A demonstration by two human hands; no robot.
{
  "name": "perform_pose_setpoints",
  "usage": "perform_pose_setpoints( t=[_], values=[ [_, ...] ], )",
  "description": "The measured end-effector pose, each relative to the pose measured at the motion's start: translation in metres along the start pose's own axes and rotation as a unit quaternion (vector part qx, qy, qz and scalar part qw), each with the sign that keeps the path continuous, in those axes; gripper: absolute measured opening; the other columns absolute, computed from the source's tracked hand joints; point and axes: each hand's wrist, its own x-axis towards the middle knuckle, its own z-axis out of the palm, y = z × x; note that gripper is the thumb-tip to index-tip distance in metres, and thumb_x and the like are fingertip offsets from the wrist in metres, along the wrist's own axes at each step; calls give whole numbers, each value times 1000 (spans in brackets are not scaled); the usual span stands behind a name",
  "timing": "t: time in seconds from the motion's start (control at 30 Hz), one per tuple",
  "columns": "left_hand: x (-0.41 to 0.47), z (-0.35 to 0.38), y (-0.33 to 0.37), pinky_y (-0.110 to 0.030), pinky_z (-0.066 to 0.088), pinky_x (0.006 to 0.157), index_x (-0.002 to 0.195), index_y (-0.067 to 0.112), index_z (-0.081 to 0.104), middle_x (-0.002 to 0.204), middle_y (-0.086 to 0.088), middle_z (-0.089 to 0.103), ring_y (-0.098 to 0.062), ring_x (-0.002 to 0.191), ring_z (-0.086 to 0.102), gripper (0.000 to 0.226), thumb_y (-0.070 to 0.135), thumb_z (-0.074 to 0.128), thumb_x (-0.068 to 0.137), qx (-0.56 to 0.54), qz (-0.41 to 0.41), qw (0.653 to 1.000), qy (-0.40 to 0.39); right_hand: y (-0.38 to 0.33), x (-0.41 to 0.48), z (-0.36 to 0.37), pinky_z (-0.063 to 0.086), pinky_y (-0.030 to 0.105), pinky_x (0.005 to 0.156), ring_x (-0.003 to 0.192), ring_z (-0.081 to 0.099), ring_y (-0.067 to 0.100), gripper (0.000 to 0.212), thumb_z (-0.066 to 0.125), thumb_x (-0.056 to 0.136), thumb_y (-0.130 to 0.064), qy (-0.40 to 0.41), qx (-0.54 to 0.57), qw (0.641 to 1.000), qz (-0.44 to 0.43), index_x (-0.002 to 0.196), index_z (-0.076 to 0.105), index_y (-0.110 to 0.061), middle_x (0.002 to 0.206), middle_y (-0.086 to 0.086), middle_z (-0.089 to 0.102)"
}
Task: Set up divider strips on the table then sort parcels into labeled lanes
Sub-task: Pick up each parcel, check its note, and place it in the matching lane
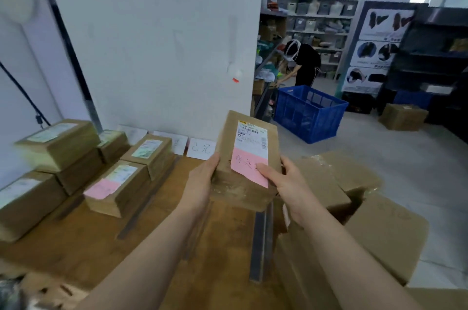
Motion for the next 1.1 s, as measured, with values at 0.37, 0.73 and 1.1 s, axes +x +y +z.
perform_pose_setpoints(
  t=[0.37, 0.73, 1.1],
  values=[
    [-42, -218, -6, -47, 51, 93, 101, 42, 72, 101, 9, 74, -18, 98, 68, 45, 69, 45, 77, 77, -43, 991, 100, 17, -16, 209, 60, 33, 76, 86, 71, 10, 37, 77, 80, -36, -96, -27, 994, 35, 111, 57, -38, 102, -13, 72],
    [-65, -396, -36, -27, 47, 60, 100, 26, 69, 74, 6, 75, -9, 58, 69, 37, 55, 47, 91, 89, -156, 979, 95, 62, -52, 381, 51, 24, 56, 82, 67, 10, 52, 76, 79, -40, -93, -52, 984, 142, 120, 48, -24, 103, -8, 65],
    [-42, -459, -101, -38, 47, 82, 93, 21, 73, 76, -1, 73, -23, 82, 63, 42, 44, 38, 94, 148, -230, 958, 88, 129, -42, 442, 50, 24, 63, 88, 61, 8, 52, 75, 82, -34, -86, -82, 974, 192, 124, 48, -20, 100, -12, 59]
  ],
)
